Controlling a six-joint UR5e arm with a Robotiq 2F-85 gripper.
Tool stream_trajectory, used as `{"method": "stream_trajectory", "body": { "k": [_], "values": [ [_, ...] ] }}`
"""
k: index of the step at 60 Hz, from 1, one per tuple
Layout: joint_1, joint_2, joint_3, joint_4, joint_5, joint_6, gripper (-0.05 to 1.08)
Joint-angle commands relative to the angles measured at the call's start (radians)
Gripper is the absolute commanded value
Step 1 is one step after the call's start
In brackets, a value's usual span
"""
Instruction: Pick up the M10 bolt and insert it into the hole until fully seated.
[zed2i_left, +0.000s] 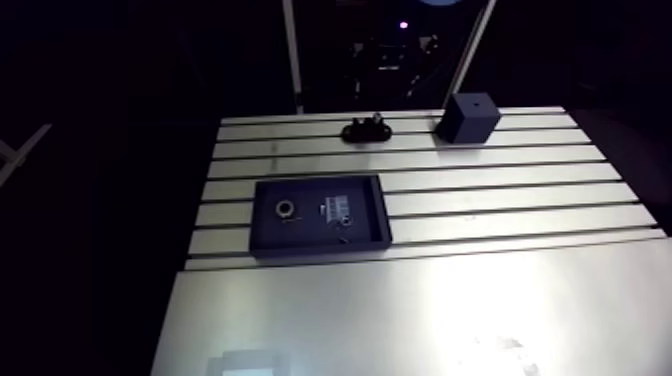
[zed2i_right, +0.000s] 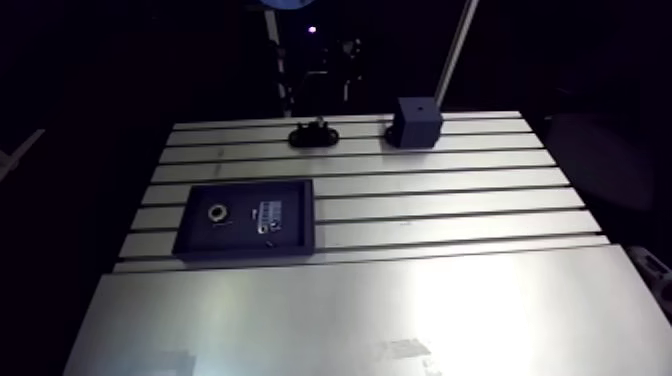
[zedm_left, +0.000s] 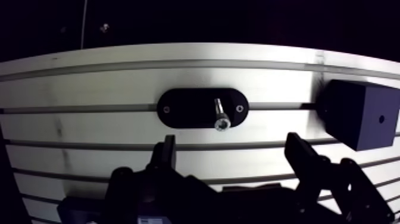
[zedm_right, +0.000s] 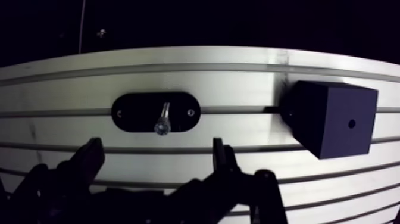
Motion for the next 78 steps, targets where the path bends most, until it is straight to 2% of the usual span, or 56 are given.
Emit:
{"method": "stream_trajectory", "body": {
  "k": [1, 12, 29, 53, 78],
  "values": [
    [-0.001, 0.012, 0.008, -0.012, -0.001, -0.002, 0.01],
    [-0.001, 0.023, 0.006, -0.012, -0.001, -0.001, 0.01],
    [-0.002, 0.032, 0.005, -0.012, -0.001, -0.001, 0.08],
    [-0.002, 0.057, 0.006, -0.051, 0.001, -0.004, 0.30],
    [-0.002, 0.060, 0.006, -0.052, 0.002, -0.004, 0.42]
  ]
}}
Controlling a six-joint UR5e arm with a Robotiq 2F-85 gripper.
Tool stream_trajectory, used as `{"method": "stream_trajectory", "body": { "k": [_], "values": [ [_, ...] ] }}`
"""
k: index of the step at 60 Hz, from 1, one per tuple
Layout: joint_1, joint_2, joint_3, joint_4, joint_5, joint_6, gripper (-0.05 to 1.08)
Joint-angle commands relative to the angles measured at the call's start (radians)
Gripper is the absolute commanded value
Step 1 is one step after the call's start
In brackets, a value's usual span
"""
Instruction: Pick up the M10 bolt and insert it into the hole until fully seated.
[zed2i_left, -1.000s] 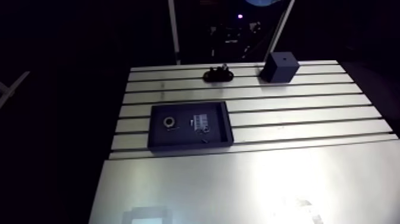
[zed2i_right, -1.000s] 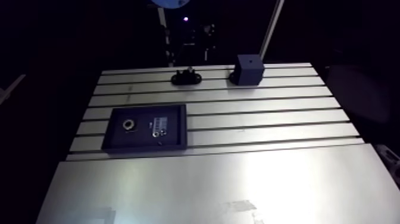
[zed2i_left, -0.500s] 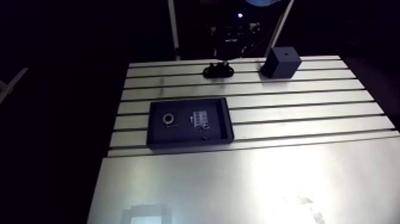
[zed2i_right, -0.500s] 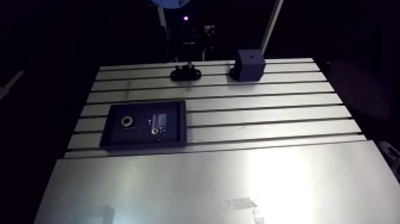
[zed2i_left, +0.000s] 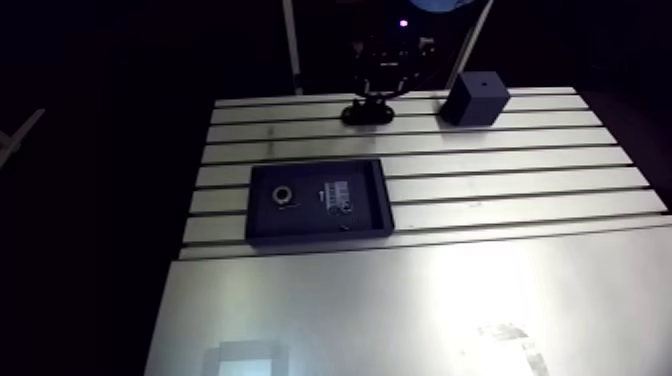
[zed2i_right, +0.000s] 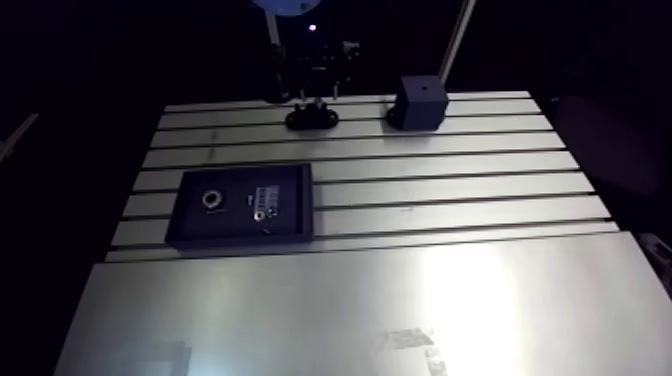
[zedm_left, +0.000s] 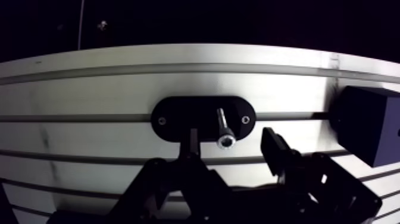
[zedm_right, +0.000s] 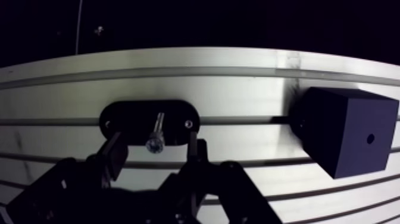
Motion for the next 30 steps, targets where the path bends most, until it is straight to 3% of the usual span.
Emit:
{"method": "stream_trajectory", "body": {
  "k": [1, 30],
  "values": [
    [0.000, 0.002, 0.000, 0.000, 0.001, 0.000, 0.42],
    [0.002, 0.016, 0.000, 0.000, 0.003, 0.000, 0.48]
  ]
}}
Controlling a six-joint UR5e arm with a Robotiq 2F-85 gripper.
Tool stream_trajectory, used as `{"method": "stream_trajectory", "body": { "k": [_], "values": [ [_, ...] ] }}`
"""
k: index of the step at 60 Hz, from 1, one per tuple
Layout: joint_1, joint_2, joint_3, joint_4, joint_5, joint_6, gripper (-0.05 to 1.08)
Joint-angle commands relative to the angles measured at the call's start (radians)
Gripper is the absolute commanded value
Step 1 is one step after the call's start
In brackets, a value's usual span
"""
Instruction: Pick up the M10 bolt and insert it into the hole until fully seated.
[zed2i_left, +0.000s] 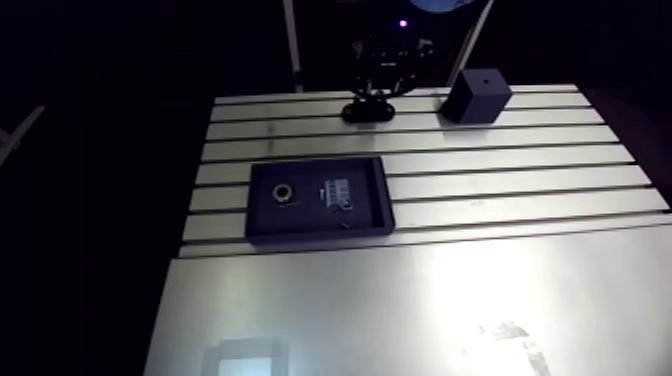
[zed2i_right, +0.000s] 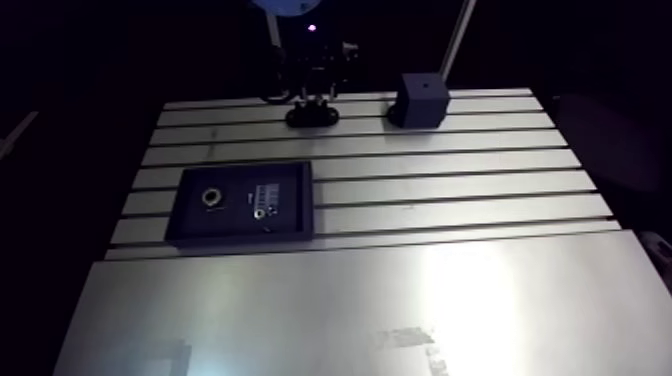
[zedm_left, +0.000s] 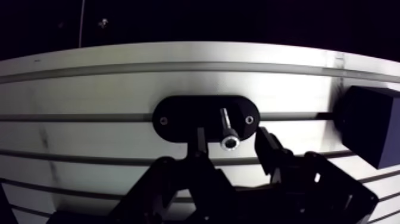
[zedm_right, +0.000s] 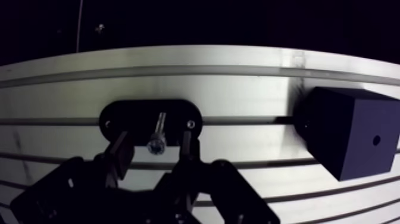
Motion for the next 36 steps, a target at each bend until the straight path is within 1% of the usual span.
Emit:
{"method": "stream_trajectory", "body": {
  "k": [1, 16, 26, 36],
  "values": [
    [0.000, 0.007, -0.002, -0.001, -0.001, 0.000, 0.49],
    [0.000, 0.015, -0.007, 0.001, 0.000, 0.000, 0.51],
    [0.000, 0.015, -0.010, 0.002, -0.001, 0.000, 0.56],
    [0.003, 0.015, -0.010, 0.004, -0.001, 0.000, 0.56]
  ]
}}
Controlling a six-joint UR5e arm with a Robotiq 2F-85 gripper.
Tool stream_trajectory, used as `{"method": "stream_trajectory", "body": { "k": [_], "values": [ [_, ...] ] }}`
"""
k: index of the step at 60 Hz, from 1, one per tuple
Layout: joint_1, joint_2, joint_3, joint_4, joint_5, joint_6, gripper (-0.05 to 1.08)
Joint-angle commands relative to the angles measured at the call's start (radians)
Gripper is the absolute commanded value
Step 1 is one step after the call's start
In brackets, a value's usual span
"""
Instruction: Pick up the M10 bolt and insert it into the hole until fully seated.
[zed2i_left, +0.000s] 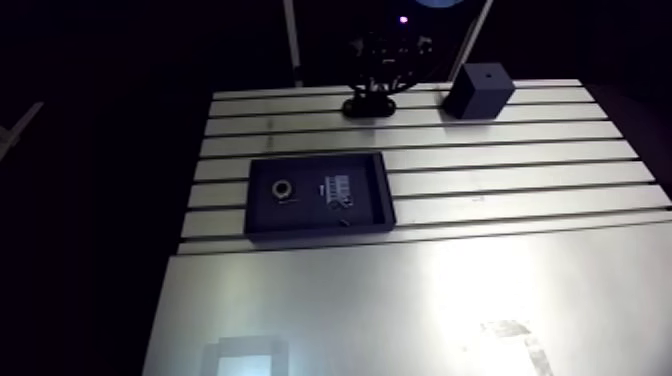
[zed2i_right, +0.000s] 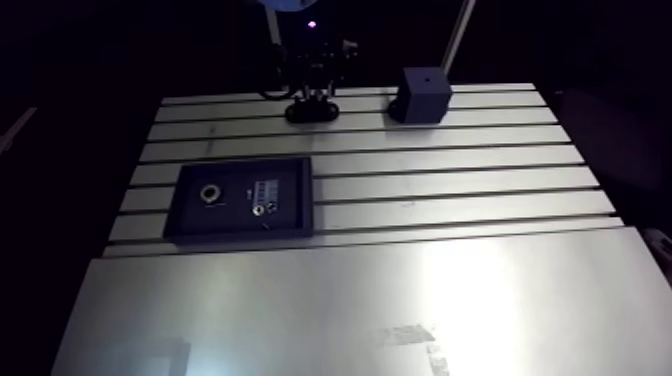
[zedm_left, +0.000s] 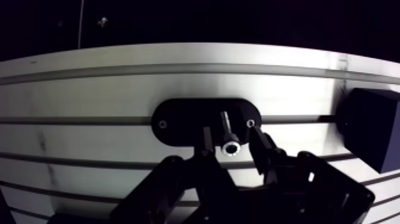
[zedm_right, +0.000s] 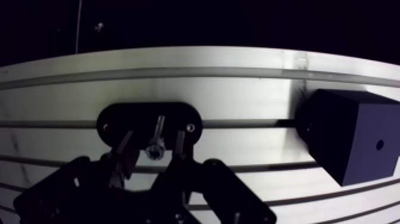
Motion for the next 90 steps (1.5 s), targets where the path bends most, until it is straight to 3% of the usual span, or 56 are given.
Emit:
{"method": "stream_trajectory", "body": {
  "k": [1, 64, 90],
  "values": [
    [0.004, 0.001, -0.001, 0.003, -0.001, 0.000, 0.56],
    [0.005, -0.009, 0.003, 0.014, -0.007, -0.002, 0.60],
    [0.002, -0.012, 0.005, 0.014, -0.008, -0.002, 0.67]
  ]
}}
